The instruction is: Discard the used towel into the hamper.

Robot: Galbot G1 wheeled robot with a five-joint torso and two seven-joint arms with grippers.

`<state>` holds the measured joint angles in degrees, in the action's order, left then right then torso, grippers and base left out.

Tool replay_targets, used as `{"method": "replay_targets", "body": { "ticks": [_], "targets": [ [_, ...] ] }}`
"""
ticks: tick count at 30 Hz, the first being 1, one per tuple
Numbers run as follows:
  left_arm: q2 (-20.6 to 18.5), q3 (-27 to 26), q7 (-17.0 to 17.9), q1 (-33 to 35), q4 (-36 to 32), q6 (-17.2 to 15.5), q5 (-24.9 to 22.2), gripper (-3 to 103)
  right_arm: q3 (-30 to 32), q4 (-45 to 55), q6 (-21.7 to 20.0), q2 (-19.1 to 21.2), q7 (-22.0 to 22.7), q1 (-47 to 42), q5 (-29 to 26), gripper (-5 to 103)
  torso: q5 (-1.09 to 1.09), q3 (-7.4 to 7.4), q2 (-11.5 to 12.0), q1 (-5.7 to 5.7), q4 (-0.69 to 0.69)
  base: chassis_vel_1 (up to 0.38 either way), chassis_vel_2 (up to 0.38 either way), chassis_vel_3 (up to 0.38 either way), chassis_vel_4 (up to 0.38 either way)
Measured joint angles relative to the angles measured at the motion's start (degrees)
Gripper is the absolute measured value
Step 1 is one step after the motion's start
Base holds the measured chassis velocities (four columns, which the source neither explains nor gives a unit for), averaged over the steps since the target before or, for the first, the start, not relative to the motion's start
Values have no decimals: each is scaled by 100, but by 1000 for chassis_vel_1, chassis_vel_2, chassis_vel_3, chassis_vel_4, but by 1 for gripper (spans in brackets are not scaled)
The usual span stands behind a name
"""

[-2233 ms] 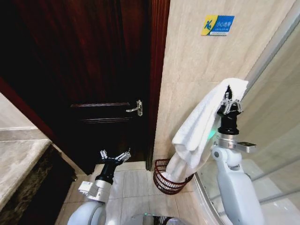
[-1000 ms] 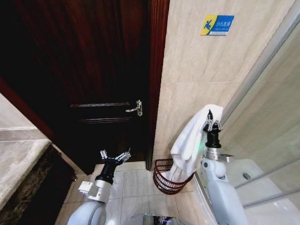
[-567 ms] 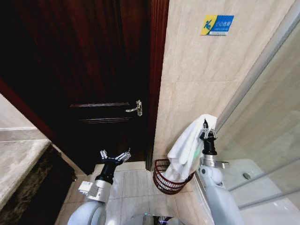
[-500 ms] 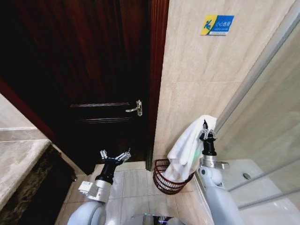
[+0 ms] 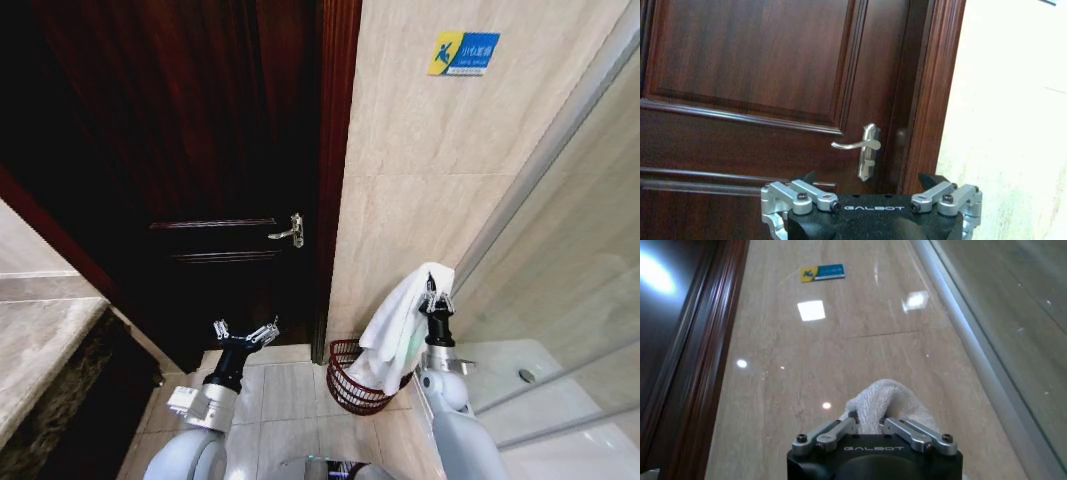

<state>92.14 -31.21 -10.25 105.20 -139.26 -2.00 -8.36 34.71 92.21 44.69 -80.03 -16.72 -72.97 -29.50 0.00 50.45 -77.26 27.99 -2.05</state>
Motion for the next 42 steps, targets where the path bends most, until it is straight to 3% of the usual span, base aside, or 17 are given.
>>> {"method": "replay_targets", "body": {
  "ticks": [21,42],
  "targets": [
    [0,0,0,0,0,0,0,100,-36,-119,88,-157,-7,-316,-22,6,0,2,1,6,-1,-41,38,46,-37],
    [0,0,0,0,0,0,0,100,-237,-1944,209,-371,-451,-66,-681,6,1,0,1,0,-1,-2,1,0,-1]
  ]
}}
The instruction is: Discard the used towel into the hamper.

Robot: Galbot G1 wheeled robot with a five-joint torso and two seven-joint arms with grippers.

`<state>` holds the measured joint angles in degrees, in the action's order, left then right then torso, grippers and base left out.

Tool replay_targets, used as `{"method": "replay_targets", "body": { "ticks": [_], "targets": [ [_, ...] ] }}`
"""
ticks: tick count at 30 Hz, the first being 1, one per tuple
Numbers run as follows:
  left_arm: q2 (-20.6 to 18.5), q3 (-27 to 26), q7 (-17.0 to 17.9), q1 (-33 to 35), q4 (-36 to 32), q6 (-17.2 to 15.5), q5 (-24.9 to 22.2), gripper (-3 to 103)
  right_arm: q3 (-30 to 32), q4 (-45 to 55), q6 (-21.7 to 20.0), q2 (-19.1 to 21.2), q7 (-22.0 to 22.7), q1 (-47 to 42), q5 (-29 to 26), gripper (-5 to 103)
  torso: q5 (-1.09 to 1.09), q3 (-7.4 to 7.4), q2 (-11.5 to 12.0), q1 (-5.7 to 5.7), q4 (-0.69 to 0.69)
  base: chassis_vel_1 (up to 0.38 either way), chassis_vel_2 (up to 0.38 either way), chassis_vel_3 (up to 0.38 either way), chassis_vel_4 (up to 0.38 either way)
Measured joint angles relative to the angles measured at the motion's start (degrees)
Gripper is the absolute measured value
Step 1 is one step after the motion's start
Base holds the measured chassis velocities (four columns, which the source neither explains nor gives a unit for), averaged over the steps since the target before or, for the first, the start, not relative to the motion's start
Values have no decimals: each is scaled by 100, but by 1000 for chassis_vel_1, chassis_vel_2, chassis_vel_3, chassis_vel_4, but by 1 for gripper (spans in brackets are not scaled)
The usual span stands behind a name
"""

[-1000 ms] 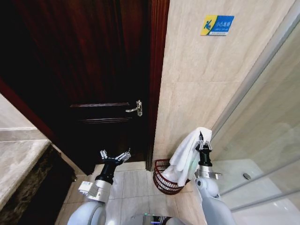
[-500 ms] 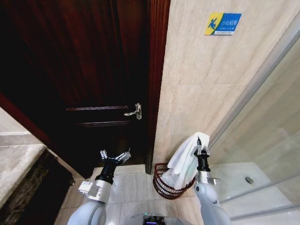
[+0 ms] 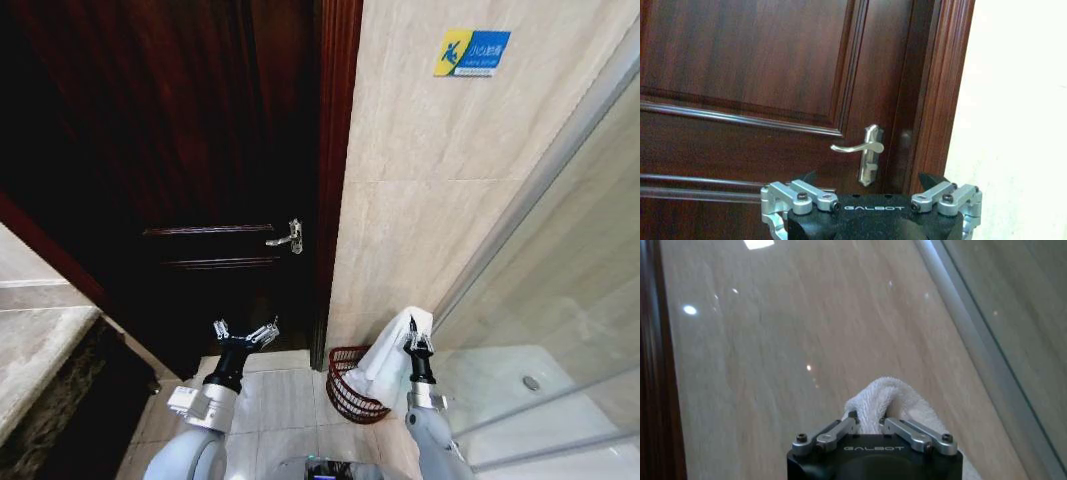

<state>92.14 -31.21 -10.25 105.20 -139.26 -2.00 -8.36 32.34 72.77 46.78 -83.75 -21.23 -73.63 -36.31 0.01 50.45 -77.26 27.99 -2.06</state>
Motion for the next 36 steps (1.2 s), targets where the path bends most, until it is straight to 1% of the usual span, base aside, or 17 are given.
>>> {"method": "replay_targets", "body": {
  "ticks": [5,7,8,11,12,14,15,17,18,20,23,26,28,29,33,36],
  "targets": [
    [0,0,0,0,0,0,0,100,-60,-370,5,-77,-104,155,63,6,-1,0,0,0,0,0,0,0,0],
    [0,0,0,0,0,0,0,100,51,-489,24,-214,112,294,451,6,-1,0,0,-1,1,0,0,0,0],
    [0,0,0,0,0,0,0,100,159,-445,28,-311,150,377,663,6,1,0,0,0,-1,0,0,0,0],
    [0,0,0,0,0,0,0,100,169,-257,32,-357,171,404,775,6,-3,0,0,0,0,0,0,0,0],
    [0,0,0,0,0,0,0,100,161,-39,20,-395,126,401,855,6,-4,0,0,0,0,0,0,0,0],
    [0,0,0,0,0,0,0,100,154,33,-9,-408,103,396,867,6,-3,0,0,0,0,0,0,0,0],
    [0,0,0,0,0,0,0,100,122,157,-109,-419,54,385,863,6,-3,0,0,0,0,0,0,0,0],
    [0,0,0,0,0,0,0,100,106,77,-153,-416,-96,422,796,6,-2,0,0,0,1,0,0,0,0],
    [0,0,0,0,0,0,0,100,106,77,-153,-416,-96,422,796,6,-2,0,0,0,1,0,0,0,0],
    [0,0,0,0,0,0,0,100,114,-166,-136,-391,-283,493,727,6,-2,0,0,0,1,0,0,0,0],
    [0,0,0,0,0,0,0,100,144,-635,-51,-392,-459,631,602,6,-1,0,0,0,1,0,0,0,0],
    [0,0,0,0,0,0,0,100,145,-880,3,-387,-567,708,569,6,-1,0,0,0,1,0,0,0,0],
    [0,0,0,0,0,0,0,100,145,-1281,31,-361,-729,803,482,6,-1,0,0,0,0,0,0,0,0],
    [0,0,0,0,0,0,0,100,145,-1361,33,-350,-733,824,463,6,-3,0,0,0,1,0,0,0,0],
    [0,0,0,0,0,0,0,100,144,-1726,39,-329,-734,925,448,6,-1,0,0,0,1,0,0,0,0],
    [0,0,0,0,0,0,0,100,177,-1991,39,-346,-624,1040,577,6,-2,0,0,0,1,0,0,0,0]
  ]
}}
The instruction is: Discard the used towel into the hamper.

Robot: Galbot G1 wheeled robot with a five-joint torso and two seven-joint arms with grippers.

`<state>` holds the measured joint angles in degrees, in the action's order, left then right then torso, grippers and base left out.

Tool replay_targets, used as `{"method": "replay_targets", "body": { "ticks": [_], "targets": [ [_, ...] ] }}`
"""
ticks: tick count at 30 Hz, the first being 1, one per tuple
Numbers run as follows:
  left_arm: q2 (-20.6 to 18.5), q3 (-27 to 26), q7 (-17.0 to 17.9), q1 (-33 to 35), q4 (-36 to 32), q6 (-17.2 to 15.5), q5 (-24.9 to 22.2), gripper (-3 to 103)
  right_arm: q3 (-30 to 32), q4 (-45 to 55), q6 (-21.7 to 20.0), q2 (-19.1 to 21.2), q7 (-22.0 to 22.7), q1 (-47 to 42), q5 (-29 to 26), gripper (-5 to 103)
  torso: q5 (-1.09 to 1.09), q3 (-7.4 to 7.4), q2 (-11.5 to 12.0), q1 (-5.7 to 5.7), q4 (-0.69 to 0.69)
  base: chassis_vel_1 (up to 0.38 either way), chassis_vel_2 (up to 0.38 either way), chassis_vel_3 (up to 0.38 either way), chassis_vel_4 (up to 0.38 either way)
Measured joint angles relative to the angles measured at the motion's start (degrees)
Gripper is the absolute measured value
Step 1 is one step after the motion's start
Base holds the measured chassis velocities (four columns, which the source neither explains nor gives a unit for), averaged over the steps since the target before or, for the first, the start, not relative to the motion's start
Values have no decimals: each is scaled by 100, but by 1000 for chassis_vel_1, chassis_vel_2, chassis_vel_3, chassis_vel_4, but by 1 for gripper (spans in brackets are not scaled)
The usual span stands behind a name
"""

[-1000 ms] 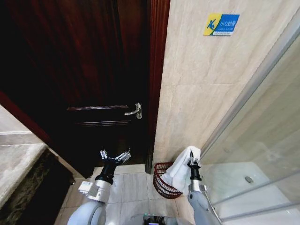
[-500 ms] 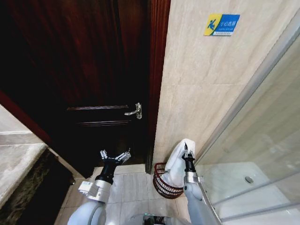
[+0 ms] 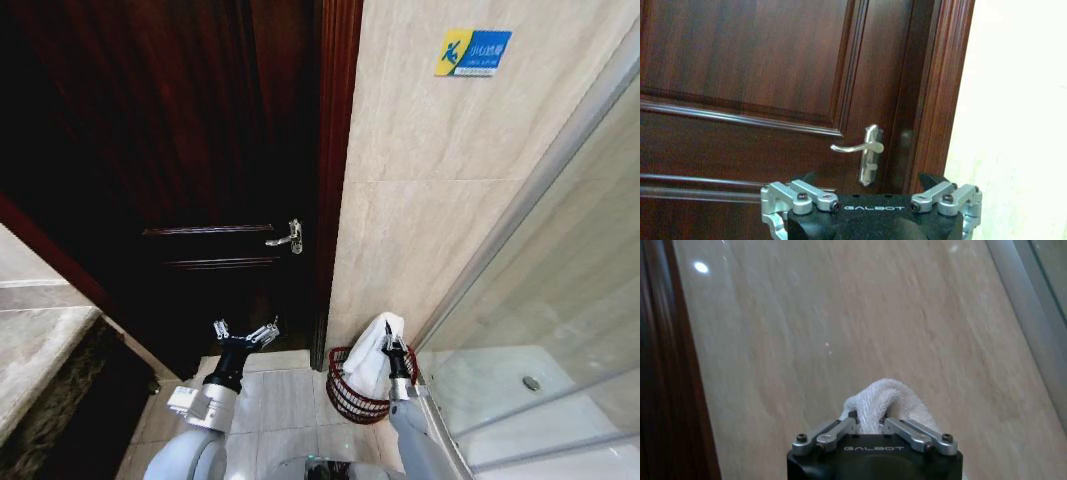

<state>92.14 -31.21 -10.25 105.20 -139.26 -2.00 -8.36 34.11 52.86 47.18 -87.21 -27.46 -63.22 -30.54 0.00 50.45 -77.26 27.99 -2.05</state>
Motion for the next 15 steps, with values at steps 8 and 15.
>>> {"method": "replay_targets", "body": {
  "ticks": [8,15],
  "targets": [
    [0,0,0,0,0,0,0,100,37,-525,0,-97,791,222,696,6,1,0,0,0,0,0,0,0,0],
    [0,0,0,0,0,0,0,100,-4,-1190,1,-72,710,440,214,6,1,0,0,0,0,0,0,0,0]
  ]
}}
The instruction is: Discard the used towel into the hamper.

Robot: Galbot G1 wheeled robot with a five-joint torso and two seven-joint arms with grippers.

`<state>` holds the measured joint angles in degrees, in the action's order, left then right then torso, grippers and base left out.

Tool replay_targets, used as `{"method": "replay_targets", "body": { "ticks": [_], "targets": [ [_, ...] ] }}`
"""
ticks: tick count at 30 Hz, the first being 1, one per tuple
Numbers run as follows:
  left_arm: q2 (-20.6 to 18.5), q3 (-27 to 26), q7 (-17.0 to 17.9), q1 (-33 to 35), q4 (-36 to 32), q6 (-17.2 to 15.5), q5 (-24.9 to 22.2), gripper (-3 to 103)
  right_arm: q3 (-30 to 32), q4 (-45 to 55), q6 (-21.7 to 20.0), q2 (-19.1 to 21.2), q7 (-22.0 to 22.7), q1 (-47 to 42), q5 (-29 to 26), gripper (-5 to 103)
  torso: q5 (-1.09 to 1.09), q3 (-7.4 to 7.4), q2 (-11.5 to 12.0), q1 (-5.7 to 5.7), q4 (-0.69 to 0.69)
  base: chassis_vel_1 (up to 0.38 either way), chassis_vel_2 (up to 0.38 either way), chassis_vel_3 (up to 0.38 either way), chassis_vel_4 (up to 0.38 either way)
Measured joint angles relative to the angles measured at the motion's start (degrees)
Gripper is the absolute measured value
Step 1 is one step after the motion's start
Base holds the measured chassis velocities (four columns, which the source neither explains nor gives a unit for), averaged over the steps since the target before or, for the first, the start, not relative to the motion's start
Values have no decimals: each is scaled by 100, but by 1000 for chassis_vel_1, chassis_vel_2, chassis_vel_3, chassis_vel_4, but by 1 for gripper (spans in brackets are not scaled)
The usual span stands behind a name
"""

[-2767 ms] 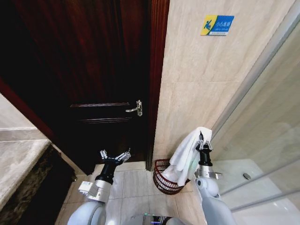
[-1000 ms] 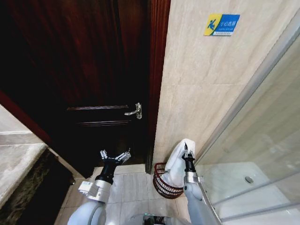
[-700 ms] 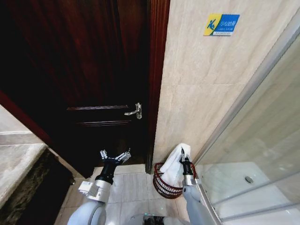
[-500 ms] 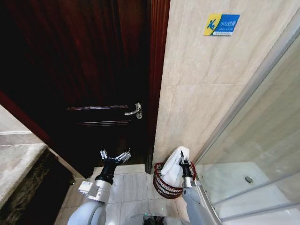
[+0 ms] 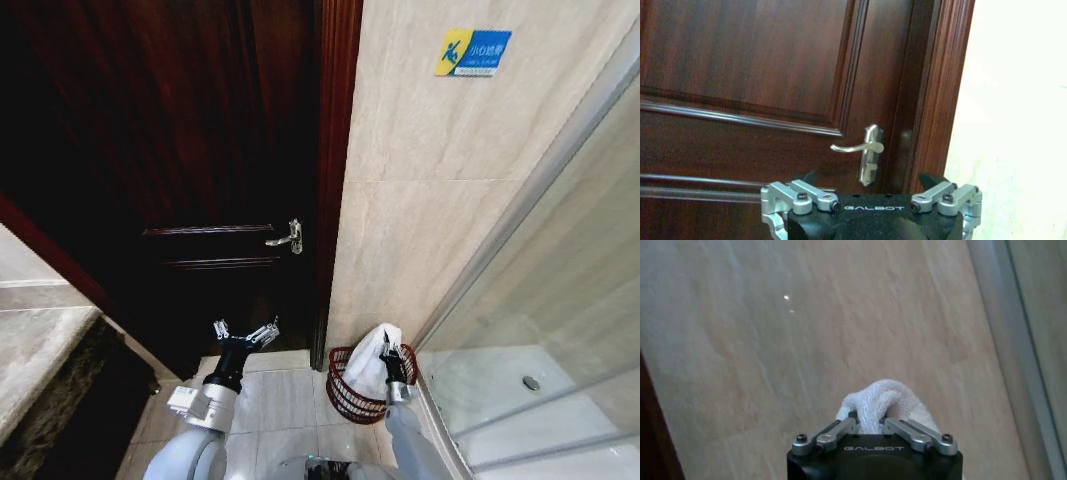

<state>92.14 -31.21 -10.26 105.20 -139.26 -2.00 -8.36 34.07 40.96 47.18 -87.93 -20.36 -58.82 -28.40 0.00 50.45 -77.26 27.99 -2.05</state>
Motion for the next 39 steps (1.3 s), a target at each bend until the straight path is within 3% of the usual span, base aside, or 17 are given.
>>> {"method": "replay_targets", "body": {
  "ticks": [7,12,26,28,31,32,36,37,39],
  "targets": [
    [0,0,0,0,0,0,0,100,-18,-327,0,-8,-15,76,41,6,0,0,0,-1,0,0,0,0,0],
    [0,0,0,1,0,0,0,100,-24,-556,-1,5,350,131,229,6,0,-1,-1,-2,0,-31,27,29,-20],
    [0,0,0,0,0,0,0,100,-41,-684,-26,-158,691,-156,673,6,-1,-2,-1,-3,0,-53,45,46,-48],
    [0,0,0,0,0,0,0,100,-39,-748,-155,-170,708,-178,694,6,0,-1,-1,-3,0,0,0,0,0],
    [0,0,0,0,0,0,0,100,-77,-685,-931,-142,670,-233,488,6,-1,-1,-1,-3,0,0,0,0,0],
    [0,0,0,0,0,0,0,100,-77,-685,-931,-142,670,-233,488,6,-1,-1,-1,-3,0,0,0,0,0],
    [0,0,0,0,0,0,0,100,-89,-864,-1753,-2,507,-82,559,6,0,0,-1,0,-1,0,0,0,0],
    [0,0,0,0,0,0,0,100,-89,-864,-1753,-2,507,-82,559,6,0,0,-1,0,-1,0,0,0,0],
    [0,0,0,0,0,0,0,100,-93,-934,-2391,121,345,57,601,6,0,0,-1,0,0,0,0,0,0]
  ]
}}
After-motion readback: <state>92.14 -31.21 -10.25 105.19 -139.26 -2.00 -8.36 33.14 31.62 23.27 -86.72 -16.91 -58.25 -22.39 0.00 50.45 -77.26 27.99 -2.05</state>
